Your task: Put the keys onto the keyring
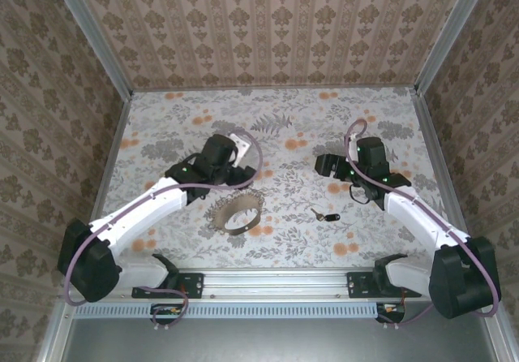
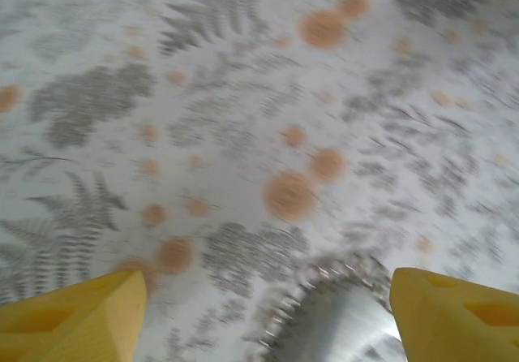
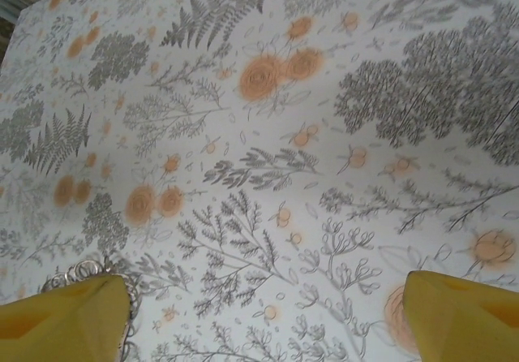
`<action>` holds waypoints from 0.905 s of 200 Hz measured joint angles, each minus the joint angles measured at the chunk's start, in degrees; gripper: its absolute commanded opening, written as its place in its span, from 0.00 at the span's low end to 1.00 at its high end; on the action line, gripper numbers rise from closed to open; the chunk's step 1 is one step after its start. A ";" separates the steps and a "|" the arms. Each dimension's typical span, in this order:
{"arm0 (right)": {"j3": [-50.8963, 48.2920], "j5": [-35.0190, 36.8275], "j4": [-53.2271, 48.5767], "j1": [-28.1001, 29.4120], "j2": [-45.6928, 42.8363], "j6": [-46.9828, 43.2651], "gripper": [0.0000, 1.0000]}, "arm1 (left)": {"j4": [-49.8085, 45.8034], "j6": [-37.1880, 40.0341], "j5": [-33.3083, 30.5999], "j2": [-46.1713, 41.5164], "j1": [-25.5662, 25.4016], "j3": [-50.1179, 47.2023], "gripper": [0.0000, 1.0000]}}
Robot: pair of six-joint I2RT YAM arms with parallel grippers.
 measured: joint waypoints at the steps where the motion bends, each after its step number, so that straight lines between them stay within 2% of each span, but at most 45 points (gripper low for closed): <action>1: -0.04 -0.02 0.02 0.02 0.02 0.09 0.88 | -0.20 0.13 0.07 0.04 -0.17 0.04 0.73; 36: -1.44 -0.94 0.26 1.07 2.47 3.28 0.86 | -8.17 3.67 2.95 2.10 -8.26 0.31 0.62; 61: -1.55 -0.92 0.22 1.25 3.15 4.55 0.86 | -9.46 4.70 5.66 3.56 -11.78 -0.42 0.54; 89: -1.55 -0.92 0.22 1.25 3.23 4.74 0.87 | -8.61 4.48 8.31 5.88 -12.11 -1.46 0.44; 138: -1.55 -1.18 0.20 1.25 6.21 4.55 0.87 | -4.24 4.02 11.28 9.35 -12.17 -3.98 0.39; 181: -1.53 -1.18 0.22 1.25 6.21 4.55 0.87 | -1.16 3.89 11.15 12.66 -12.74 -4.35 0.32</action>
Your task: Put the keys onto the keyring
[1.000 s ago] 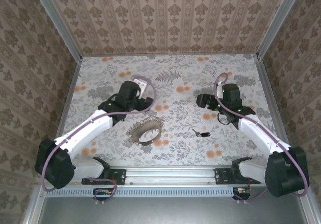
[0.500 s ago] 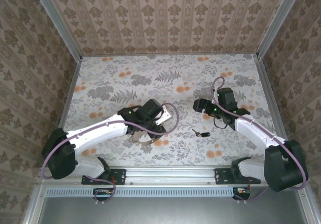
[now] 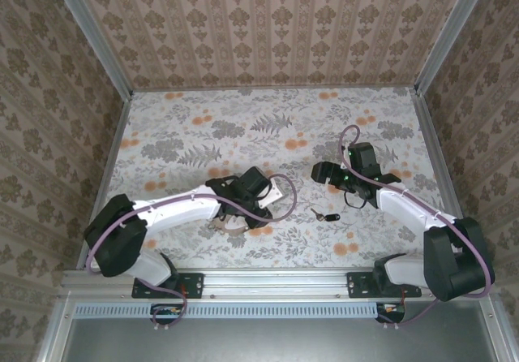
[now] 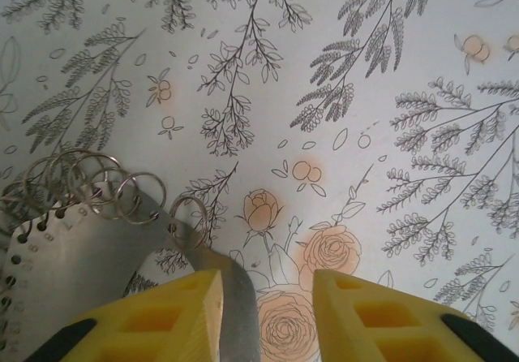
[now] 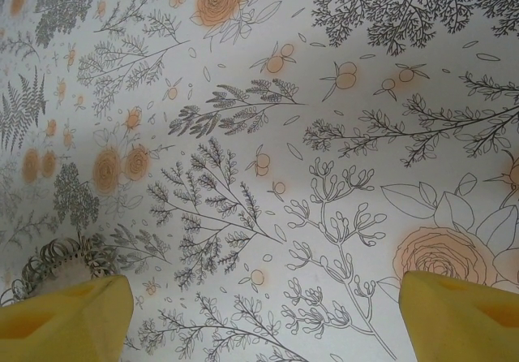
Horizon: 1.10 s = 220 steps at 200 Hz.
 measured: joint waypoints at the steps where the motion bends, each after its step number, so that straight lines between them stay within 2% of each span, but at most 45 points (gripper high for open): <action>1: 0.00 0.00 0.00 0.00 0.00 0.00 0.87 | 0.00 0.02 0.00 0.07 -0.02 0.00 0.32; 96: 1.90 -0.87 0.07 0.00 0.07 -0.02 0.86 | 0.39 -1.27 -5.20 9.09 -2.69 2.03 0.29; 220: 1.97 -2.80 0.46 0.20 2.73 -0.02 0.85 | -0.50 -1.46 -11.52 10.99 -2.80 4.66 0.27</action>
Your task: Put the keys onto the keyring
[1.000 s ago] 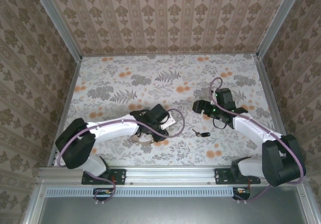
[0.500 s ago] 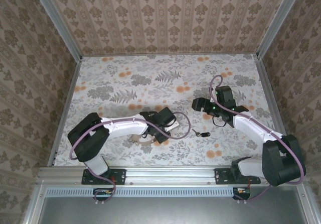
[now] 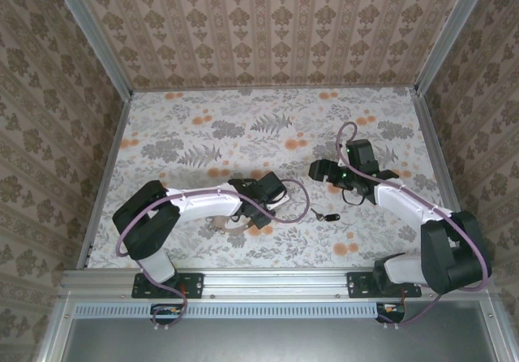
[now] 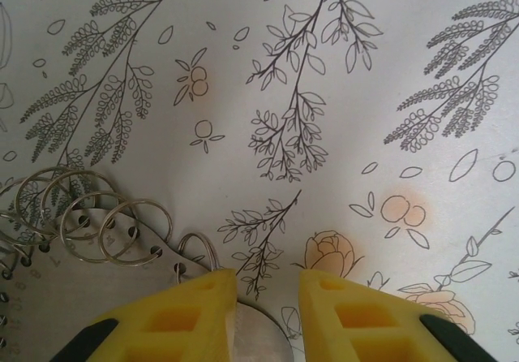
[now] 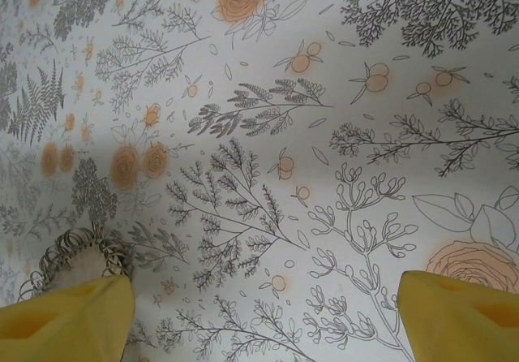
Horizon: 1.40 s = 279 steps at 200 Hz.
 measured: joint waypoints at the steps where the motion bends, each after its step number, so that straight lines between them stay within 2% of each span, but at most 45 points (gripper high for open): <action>1: 0.00 0.00 0.00 0.00 0.02 0.00 0.85 | 0.00 0.00 -0.02 0.00 0.00 0.00 0.27; 35: 0.04 -0.57 0.24 0.07 1.16 0.00 0.85 | -2.16 -0.44 -0.83 -0.68 -0.66 1.88 0.30; 99: 0.20 -0.83 1.73 0.39 2.95 0.02 0.85 | -7.52 -1.97 -2.27 -2.60 -1.18 8.50 0.30; 144: 0.96 -1.03 2.62 0.74 5.81 0.07 0.85 | -10.01 -2.38 -2.43 -1.64 -1.18 8.68 0.29; 279: 1.22 -1.51 2.99 1.51 6.78 0.24 0.84 | -8.39 -2.78 -3.13 2.40 -0.76 6.80 0.27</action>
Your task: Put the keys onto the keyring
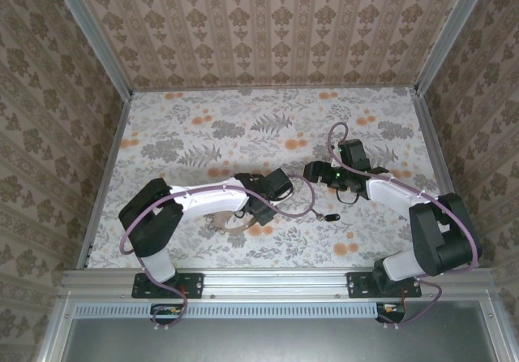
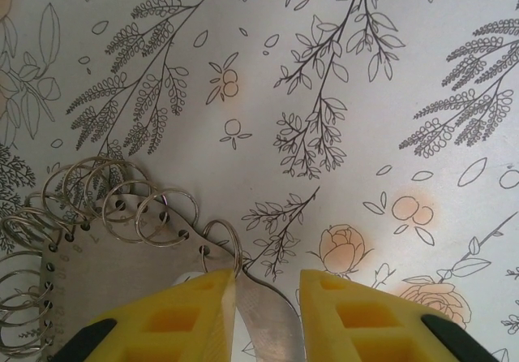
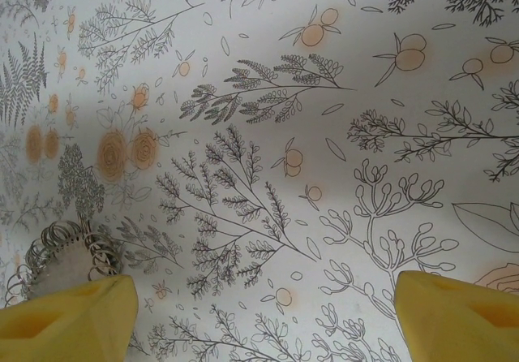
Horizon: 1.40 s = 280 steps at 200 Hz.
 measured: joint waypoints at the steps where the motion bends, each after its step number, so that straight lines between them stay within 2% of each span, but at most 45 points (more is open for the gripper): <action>1: 0.02 0.00 -0.02 0.02 0.00 0.00 0.84 | 0.02 0.00 0.00 0.00 0.00 0.00 0.27; 175: 0.59 -0.15 0.04 0.90 1.05 0.24 0.83 | 3.08 0.02 -1.68 2.05 1.97 -2.14 0.26; 232: 0.59 -0.33 0.50 1.11 1.05 0.24 0.79 | 3.50 0.02 -1.66 2.84 2.01 -2.14 0.17; 280: 0.52 -0.39 1.16 1.11 1.05 0.24 0.77 | 4.55 1.03 -2.62 2.84 2.78 -1.62 0.00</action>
